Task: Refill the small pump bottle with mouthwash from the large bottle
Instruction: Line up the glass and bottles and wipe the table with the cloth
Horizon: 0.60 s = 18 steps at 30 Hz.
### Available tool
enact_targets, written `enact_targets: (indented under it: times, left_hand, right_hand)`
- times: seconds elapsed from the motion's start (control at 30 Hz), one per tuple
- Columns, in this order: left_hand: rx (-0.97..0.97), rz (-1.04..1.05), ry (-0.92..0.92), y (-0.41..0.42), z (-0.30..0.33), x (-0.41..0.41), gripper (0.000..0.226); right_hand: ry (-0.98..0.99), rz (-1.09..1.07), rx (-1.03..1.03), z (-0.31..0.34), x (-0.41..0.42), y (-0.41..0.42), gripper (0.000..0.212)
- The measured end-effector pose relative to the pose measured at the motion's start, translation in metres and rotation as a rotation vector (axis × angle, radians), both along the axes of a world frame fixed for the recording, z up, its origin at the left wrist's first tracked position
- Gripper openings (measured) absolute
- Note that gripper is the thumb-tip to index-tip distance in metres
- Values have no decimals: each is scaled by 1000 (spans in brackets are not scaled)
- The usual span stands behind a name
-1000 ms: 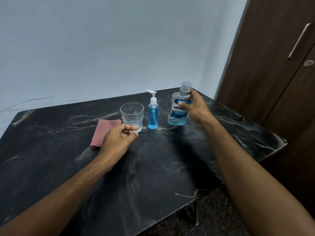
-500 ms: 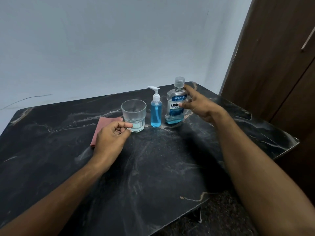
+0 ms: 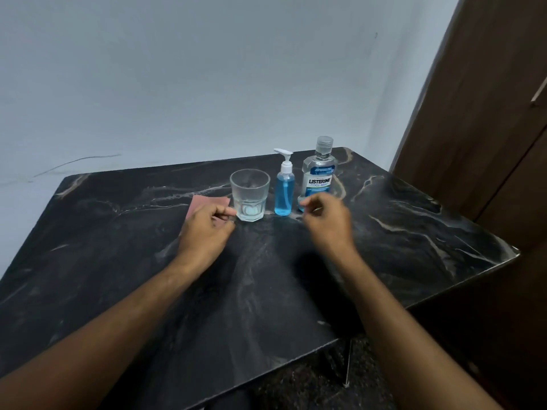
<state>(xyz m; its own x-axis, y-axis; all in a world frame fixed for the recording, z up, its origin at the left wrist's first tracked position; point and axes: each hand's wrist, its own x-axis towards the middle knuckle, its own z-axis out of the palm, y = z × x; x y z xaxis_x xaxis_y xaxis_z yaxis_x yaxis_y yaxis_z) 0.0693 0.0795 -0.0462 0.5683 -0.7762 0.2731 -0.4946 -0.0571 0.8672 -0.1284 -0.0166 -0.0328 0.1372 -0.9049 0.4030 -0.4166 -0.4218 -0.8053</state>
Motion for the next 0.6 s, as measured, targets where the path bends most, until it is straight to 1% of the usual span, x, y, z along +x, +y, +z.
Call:
enact_targets:
  times: [0.1,0.17,0.23,0.3,0.4,0.5,0.57,0.6]
  left_hand:
    - [37,30,-58,16,-1,8,19]
    - [59,60,-119,26,-1,17,20]
    - [73,93,-130,36,-3,27,22]
    - [55,118,-97,45,-5,34,25]
    - [16,141,-83,60,-10,39,32]
    - [2,148,-116,74,-15,42,40]
    - [-15,149,-104,83,-15,44,43]
    - [-35,145,-79,88,-14,43,42]
  right_hand:
    - [202,284,-22,-14,33,37,20]
    - [334,385,-46,-16,56,51,25]
    - [437,452,-91,-15,78,59,36]
    - [494,479,-142,-12,96,64,40]
    - [561,489,-233,-10,121,64,36]
    - [634,500,-216,-13,147,58,36]
    - [700,474,-193,-18,164,54,45]
    - [748,439,-191,-21,171,52,55]
